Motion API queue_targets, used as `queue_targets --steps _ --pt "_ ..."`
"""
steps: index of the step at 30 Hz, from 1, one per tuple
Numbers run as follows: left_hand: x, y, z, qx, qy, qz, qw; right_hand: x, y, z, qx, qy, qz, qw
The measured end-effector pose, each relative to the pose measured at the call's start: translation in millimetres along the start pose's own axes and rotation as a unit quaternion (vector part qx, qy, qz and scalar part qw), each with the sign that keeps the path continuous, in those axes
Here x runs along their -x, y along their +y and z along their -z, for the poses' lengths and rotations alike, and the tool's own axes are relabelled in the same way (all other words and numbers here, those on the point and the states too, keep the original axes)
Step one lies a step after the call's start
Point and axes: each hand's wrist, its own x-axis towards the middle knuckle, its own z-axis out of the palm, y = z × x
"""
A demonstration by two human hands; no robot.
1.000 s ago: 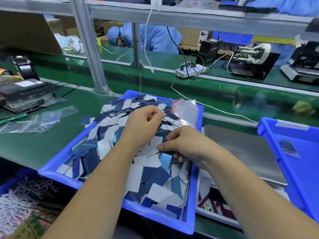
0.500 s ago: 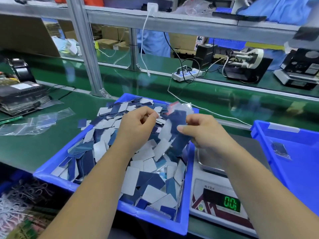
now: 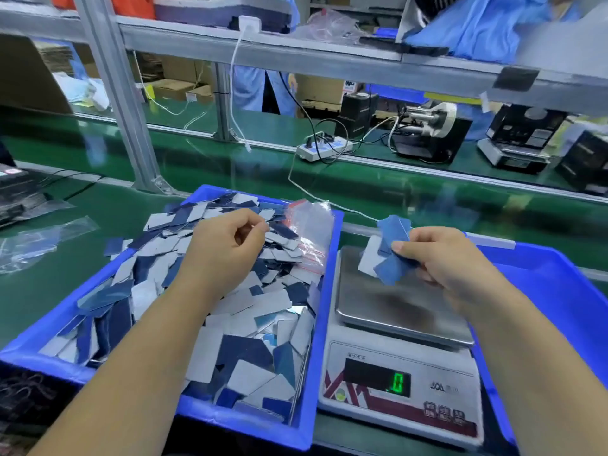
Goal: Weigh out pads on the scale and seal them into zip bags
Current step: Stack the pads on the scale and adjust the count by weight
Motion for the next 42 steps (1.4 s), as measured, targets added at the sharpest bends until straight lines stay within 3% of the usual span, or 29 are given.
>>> queue_targets --steps 4,11,17,24,29,35,38,42 --pt "-5 29 -13 -0.017 -0.019 -0.057 0.998 8 19 22 0.208 -0.023 -0.04 0.977" --pt "5 76 -72 -0.014 -0.192 -0.143 0.971 8 26 23 0.368 0.033 -0.014 0.929" --pt "12 65 -92 -0.009 -0.222 -0.13 0.966 5 35 37 0.252 0.031 0.004 0.967" --pt "17 59 -84 0.037 -0.187 -0.089 0.978 -9 56 53 0.126 0.156 0.047 0.979" --pt "17 57 -84 0.064 -0.168 -0.056 0.982 -8 67 54 0.098 0.18 0.06 0.977" --pt "18 55 -84 0.061 -0.175 -0.054 0.981 -7 69 49 0.117 0.154 0.07 0.979" --pt "14 53 -81 0.028 -0.165 -0.033 0.985 -7 69 49 0.124 0.148 0.074 0.978" --pt "-1 45 -68 -0.129 -0.196 0.043 0.971 -7 69 49 0.131 0.145 0.082 0.977"
